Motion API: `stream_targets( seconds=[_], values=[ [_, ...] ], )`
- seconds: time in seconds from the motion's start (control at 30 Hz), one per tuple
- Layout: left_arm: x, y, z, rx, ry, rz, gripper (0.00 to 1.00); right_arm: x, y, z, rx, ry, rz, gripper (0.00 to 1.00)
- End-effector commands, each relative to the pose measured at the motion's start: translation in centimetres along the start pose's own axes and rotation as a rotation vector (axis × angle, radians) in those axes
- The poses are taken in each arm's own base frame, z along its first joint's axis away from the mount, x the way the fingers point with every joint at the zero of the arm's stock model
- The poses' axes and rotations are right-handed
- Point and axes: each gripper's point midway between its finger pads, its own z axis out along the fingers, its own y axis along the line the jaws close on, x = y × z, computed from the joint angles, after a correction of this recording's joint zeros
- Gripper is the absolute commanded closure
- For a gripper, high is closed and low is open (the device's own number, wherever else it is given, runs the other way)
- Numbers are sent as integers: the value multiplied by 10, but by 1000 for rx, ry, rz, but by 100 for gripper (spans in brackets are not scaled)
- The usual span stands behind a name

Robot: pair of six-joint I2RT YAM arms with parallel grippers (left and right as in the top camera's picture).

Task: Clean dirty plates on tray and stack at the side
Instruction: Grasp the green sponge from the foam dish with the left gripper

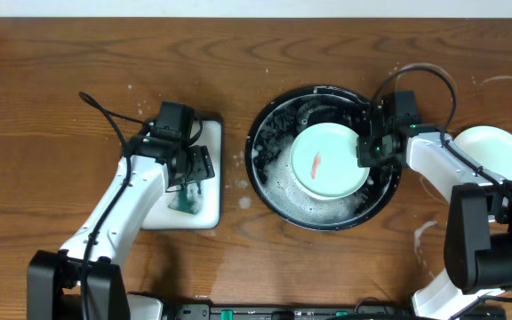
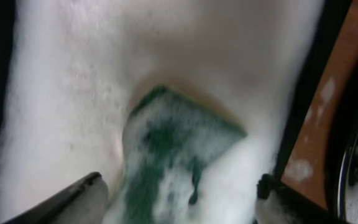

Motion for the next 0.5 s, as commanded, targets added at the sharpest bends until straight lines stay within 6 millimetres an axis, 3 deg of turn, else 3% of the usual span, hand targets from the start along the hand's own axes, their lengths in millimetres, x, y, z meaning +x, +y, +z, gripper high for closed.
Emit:
stream_targets(
  seconds=[0.0,0.27,0.37,0.4,0.47],
  values=[
    [16,14,24,-52,30,-5,26,7,1,6,7,27,-23,99],
    [35,22,66,-83,93,6,51,7,1,6,8,30,-22,99],
    [39,23,82,-92,119,51,75,7,1,6,7,30,-22,99],
    [42,24,85,-98,132,51,89,7,2,6,4,30,-22,99],
    [47,26,90,-104,156,52,93,7,2,6,4,30,-21,99]
  ],
)
